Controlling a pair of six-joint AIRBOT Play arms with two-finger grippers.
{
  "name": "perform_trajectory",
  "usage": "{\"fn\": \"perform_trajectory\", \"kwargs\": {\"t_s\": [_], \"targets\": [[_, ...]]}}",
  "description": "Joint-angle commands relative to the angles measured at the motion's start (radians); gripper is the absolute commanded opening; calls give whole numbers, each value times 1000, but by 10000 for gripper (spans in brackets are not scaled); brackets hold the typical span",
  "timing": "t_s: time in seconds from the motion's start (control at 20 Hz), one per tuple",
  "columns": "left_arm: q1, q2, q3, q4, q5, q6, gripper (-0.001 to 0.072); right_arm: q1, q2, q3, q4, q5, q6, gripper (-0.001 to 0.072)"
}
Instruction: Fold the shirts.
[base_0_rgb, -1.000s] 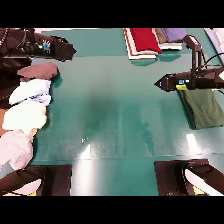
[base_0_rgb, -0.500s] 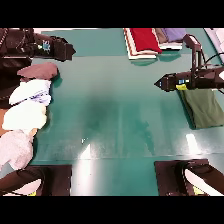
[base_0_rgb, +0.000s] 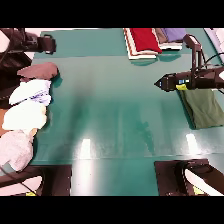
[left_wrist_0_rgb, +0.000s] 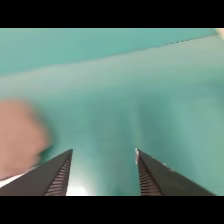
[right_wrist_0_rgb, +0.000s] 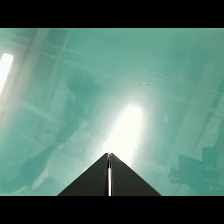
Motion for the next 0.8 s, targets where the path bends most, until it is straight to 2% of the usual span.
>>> {"fn": "perform_trajectory", "kwargs": {"t_s": [0.0,0.25,0.45,0.55,0.6,0.65,0.7,0.75], "targets": [[156,-172,0,71,14,-47,491,1,0,0,0,-1,1,16],[275,-425,0,69,87,-47,491,1,0,0,1,0,1,16],[291,-488,0,68,204,-47,490,1,0,0,0,0,1,16],[291,-489,2,65,216,-47,487,1,0,0,0,-1,1,16],[291,-489,8,65,208,-47,424,1,0,0,0,-1,1,16],[291,-483,14,65,190,-47,160,1,0,0,0,-2,1,16],[291,-477,29,65,164,-46,33,1,0,1,0,-6,1,15],[291,-469,61,64,122,-48,24,1,0,5,0,-13,1,16]]}}
